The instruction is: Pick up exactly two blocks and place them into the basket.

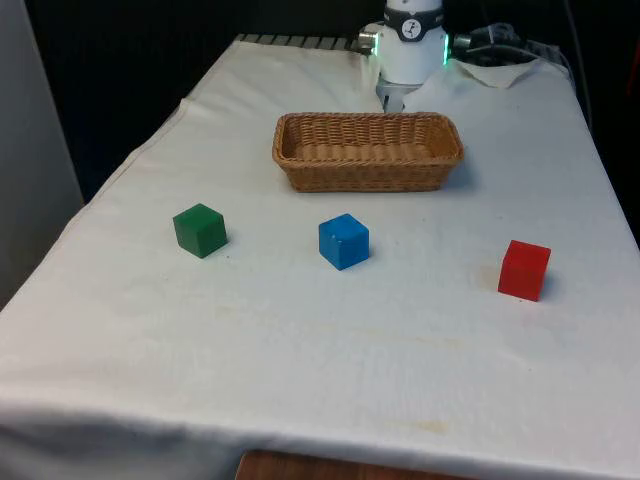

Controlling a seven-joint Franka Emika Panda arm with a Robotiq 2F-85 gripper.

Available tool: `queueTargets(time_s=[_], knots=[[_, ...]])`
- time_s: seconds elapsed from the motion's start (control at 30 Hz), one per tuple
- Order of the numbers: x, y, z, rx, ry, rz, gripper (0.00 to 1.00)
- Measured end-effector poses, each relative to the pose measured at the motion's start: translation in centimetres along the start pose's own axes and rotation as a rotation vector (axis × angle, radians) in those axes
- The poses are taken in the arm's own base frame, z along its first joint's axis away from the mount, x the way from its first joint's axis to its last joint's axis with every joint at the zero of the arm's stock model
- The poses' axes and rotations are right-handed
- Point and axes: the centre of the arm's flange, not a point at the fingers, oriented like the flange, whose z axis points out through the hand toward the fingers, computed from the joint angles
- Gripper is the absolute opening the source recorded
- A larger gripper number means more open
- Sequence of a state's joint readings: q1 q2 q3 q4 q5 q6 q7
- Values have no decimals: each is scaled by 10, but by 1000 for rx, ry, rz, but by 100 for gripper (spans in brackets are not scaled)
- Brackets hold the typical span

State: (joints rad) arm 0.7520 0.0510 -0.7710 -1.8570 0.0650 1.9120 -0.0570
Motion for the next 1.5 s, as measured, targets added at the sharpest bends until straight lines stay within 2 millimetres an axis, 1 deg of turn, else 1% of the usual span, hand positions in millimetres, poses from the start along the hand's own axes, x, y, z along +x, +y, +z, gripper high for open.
queueTargets(time_s=[0.27, 0.6, 0.73, 0.83, 0.9, 0.93, 1.0, 1.13, 1.17, 1.3, 1.37, 1.5], knots=[[-6, 1, -2, 16, 4, -5, 100], [-18, 2, 4, 39, 10, -14, 100], [-19, 0, 6, 39, 8, -15, 100], [-15, -6, 15, 30, 3, -15, 100], [-15, -6, 15, 30, 3, -15, 100], [-13, -9, 18, 26, 1, -16, 100], [-6, -14, 28, 20, -8, -8, 100], [5, -22, 42, 13, -23, -4, 100], [5, -22, 42, 13, -23, -4, 100], [10, -22, 55, 16, -40, 5, 100], [8, -17, 59, 25, -47, 12, 100], [5, -15, 66, 30, -52, 25, 100]])
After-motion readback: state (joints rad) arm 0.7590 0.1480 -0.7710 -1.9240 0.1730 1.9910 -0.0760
